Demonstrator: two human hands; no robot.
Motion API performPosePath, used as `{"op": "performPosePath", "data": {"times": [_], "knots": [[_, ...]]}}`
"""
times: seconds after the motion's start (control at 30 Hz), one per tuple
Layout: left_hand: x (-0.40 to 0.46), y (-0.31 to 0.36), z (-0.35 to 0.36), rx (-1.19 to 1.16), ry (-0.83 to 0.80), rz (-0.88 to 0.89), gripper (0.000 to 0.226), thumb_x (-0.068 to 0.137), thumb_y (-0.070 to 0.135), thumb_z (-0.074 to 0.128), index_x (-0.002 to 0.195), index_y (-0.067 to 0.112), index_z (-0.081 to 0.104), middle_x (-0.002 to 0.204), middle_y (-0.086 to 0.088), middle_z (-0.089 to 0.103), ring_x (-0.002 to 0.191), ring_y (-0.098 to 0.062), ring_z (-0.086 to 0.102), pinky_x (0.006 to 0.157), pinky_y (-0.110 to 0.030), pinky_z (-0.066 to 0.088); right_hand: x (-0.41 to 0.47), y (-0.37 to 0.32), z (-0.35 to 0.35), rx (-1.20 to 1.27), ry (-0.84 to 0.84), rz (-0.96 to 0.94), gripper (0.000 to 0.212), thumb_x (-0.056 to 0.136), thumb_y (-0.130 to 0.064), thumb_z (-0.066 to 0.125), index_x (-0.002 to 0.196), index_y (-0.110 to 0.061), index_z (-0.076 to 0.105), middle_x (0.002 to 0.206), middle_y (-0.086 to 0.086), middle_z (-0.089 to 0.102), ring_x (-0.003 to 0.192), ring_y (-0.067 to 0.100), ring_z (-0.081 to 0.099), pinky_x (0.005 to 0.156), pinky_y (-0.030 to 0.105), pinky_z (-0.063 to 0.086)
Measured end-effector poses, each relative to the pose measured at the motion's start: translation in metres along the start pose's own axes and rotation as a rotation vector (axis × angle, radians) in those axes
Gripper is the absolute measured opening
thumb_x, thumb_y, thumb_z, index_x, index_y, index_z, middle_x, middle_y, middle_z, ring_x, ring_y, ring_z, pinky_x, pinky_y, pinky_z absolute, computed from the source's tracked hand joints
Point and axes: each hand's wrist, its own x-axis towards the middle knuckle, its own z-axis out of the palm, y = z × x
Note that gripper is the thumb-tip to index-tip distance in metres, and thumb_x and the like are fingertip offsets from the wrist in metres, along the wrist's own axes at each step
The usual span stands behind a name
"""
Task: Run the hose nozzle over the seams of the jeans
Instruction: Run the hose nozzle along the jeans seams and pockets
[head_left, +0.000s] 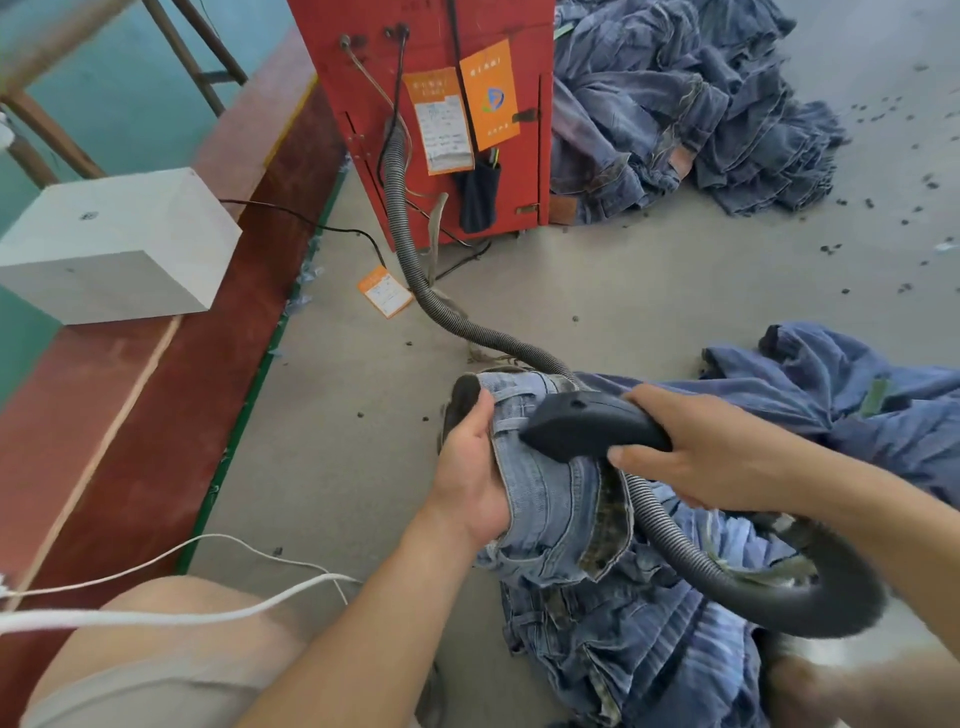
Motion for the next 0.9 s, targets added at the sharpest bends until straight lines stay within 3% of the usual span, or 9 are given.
{"op": "performPosePath", "data": {"times": [0.2, 0.27, 0.33, 0.4, 0.5, 0.7, 0.77, 0.8, 0.9], "knots": [[-0.004, 0.000, -0.003, 0.093, -0.053, -0.043, 0.072, 0.106, 0.060, 0.029, 0.142, 0.006, 0.061, 0.145, -0.024, 0.057, 0.131, -0.041, 0.058, 0.107, -0.053, 0.049, 0.015, -0.003, 0.006, 0.060, 0.307, 0.103, 0.022, 0.099, -0.046, 0.060, 0.110, -0.028, 0.052, 0.066, -0.003, 0.064, 0.049, 0.009, 0.061, 0.047, 0.028, 0.048], [-0.003, -0.001, -0.003, 0.106, -0.061, -0.023, 0.074, 0.106, 0.061, 0.026, 0.142, 0.007, 0.061, 0.146, -0.025, 0.057, 0.132, -0.041, 0.058, 0.109, -0.054, 0.049, 0.007, 0.003, -0.002, 0.086, 0.218, 0.039, 0.018, 0.097, -0.047, 0.062, 0.104, -0.032, 0.054, 0.059, -0.006, 0.065, 0.042, 0.007, 0.058, 0.042, 0.020, 0.041], [-0.002, 0.000, -0.005, 0.122, -0.044, 0.020, 0.079, 0.105, 0.066, 0.021, 0.148, 0.008, 0.054, 0.148, -0.025, 0.054, 0.137, -0.043, 0.052, 0.115, -0.058, 0.040, 0.001, -0.001, -0.001, 0.051, 0.061, -0.046, 0.013, 0.095, -0.051, 0.061, 0.099, -0.042, 0.052, 0.073, -0.025, 0.067, 0.049, 0.004, 0.061, 0.045, 0.016, 0.043], [-0.002, 0.001, -0.006, 0.132, -0.059, 0.038, 0.086, 0.102, 0.071, 0.019, 0.150, 0.007, 0.050, 0.151, -0.026, 0.051, 0.140, -0.045, 0.048, 0.120, -0.060, 0.032, 0.004, -0.007, 0.007, 0.022, 0.045, -0.079, 0.012, 0.094, -0.055, 0.059, 0.096, -0.046, 0.050, 0.084, -0.030, 0.064, 0.059, 0.002, 0.063, 0.051, 0.016, 0.045], [-0.002, 0.005, -0.009, 0.120, -0.113, 0.044, 0.091, 0.100, 0.075, 0.018, 0.151, 0.007, 0.050, 0.152, -0.027, 0.048, 0.142, -0.044, 0.047, 0.119, -0.058, 0.034, 0.014, -0.010, 0.016, 0.081, 0.195, -0.059, 0.013, 0.096, -0.052, 0.061, 0.099, -0.043, 0.053, 0.070, -0.017, 0.066, 0.055, 0.003, 0.063, 0.046, 0.017, 0.046], [-0.005, 0.013, -0.008, 0.160, -0.211, -0.017, 0.096, 0.095, 0.082, 0.022, 0.154, 0.010, 0.046, 0.156, -0.026, 0.045, 0.144, -0.044, 0.043, 0.119, -0.059, 0.035, 0.009, 0.003, 0.005, 0.119, 0.372, 0.030, 0.023, 0.093, -0.052, 0.060, 0.105, -0.035, 0.052, 0.059, -0.007, 0.061, 0.048, -0.002, 0.060, 0.045, 0.018, 0.039], [-0.005, 0.012, -0.009, 0.167, -0.220, -0.028, 0.098, 0.094, 0.083, 0.022, 0.154, 0.009, 0.045, 0.156, -0.026, 0.044, 0.145, -0.045, 0.042, 0.120, -0.059, 0.034, 0.005, 0.007, -0.008, 0.098, 0.324, -0.017, 0.017, 0.094, -0.049, 0.062, 0.100, -0.037, 0.052, 0.057, -0.008, 0.064, 0.043, 0.002, 0.058, 0.043, 0.018, 0.041], [-0.005, 0.012, -0.009, 0.165, -0.222, -0.032, 0.100, 0.094, 0.084, 0.021, 0.154, 0.009, 0.045, 0.155, -0.026, 0.045, 0.144, -0.045, 0.042, 0.119, -0.059, 0.034, 0.003, 0.006, -0.014, 0.073, 0.250, -0.062, 0.015, 0.095, -0.047, 0.063, 0.099, -0.040, 0.052, 0.062, -0.017, 0.066, 0.044, 0.002, 0.059, 0.044, 0.018, 0.043], [-0.005, 0.008, -0.008, 0.162, -0.235, -0.061, 0.106, 0.091, 0.087, 0.016, 0.155, 0.007, 0.043, 0.156, -0.028, 0.043, 0.145, -0.045, 0.040, 0.119, -0.058, 0.034, 0.001, -0.006, -0.008, -0.035, 0.060, -0.165, 0.016, 0.094, -0.052, 0.064, 0.101, -0.047, 0.052, 0.083, -0.030, 0.065, 0.061, 0.000, 0.064, 0.055, 0.015, 0.046]]}}
